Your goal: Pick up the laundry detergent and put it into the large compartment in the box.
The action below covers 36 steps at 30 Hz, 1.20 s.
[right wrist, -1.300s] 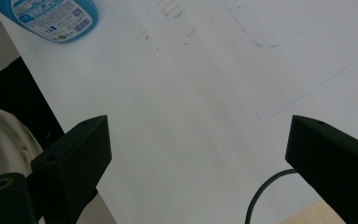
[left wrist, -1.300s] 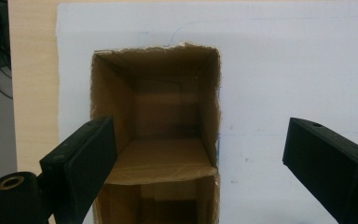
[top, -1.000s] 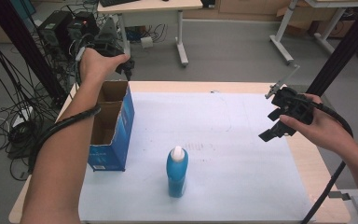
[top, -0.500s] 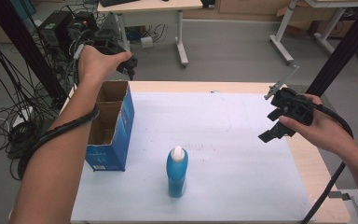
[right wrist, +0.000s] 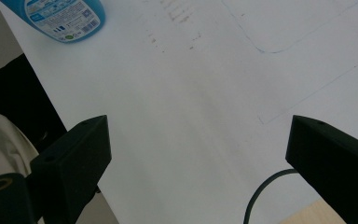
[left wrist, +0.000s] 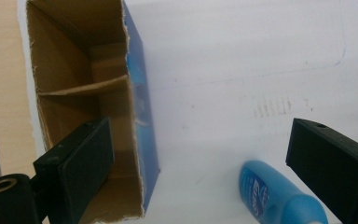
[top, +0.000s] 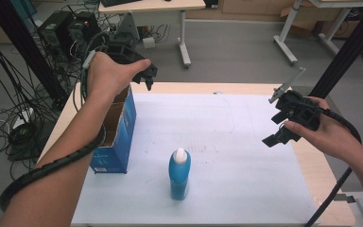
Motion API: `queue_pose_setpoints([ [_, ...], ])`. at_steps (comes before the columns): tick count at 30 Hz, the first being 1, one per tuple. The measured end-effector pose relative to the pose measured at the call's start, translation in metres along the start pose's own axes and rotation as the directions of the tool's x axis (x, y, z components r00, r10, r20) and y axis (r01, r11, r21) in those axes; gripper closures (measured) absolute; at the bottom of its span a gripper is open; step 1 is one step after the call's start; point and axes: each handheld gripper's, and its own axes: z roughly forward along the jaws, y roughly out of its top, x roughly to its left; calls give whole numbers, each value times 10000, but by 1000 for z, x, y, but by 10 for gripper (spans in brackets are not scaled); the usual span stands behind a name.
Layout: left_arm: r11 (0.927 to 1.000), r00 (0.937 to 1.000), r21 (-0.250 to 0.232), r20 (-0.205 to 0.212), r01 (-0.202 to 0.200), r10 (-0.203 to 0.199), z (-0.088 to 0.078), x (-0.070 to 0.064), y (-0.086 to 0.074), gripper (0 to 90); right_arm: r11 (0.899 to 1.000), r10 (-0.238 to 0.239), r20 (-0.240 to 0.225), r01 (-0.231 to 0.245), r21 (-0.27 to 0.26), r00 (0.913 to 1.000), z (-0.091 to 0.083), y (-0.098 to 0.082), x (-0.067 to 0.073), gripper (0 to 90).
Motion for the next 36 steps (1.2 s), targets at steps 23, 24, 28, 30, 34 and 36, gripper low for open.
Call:
queue_pose_setpoints([
  [23,9901,9900,-232,245,-1381,1387,-15,-62,-54,76,9999,-148,207,149,-23,9997,-5,-5,20,64],
  [24,9899,9898,-241,259,-1396,1402,-14,-64,-56,77,9999,-155,230,155,7,9996,-5,-6,21,64],
  [28,9886,9882,-179,330,-1492,1497,-10,-73,-63,79,9999,-137,229,137,-25,9996,-6,-8,21,64],
  [30,9885,9878,-132,373,-1505,1509,-8,-76,-65,80,9999,-132,230,132,-23,9996,-6,-8,22,64],
  [34,9885,9884,-241,230,-1493,1499,-2,-85,-74,84,9999,-155,205,156,-48,9997,-5,-9,23,64],
  [36,9881,9880,-239,251,-1520,1526,2,-87,-77,87,9998,-183,185,184,-40,9997,-4,-8,24,64],
])
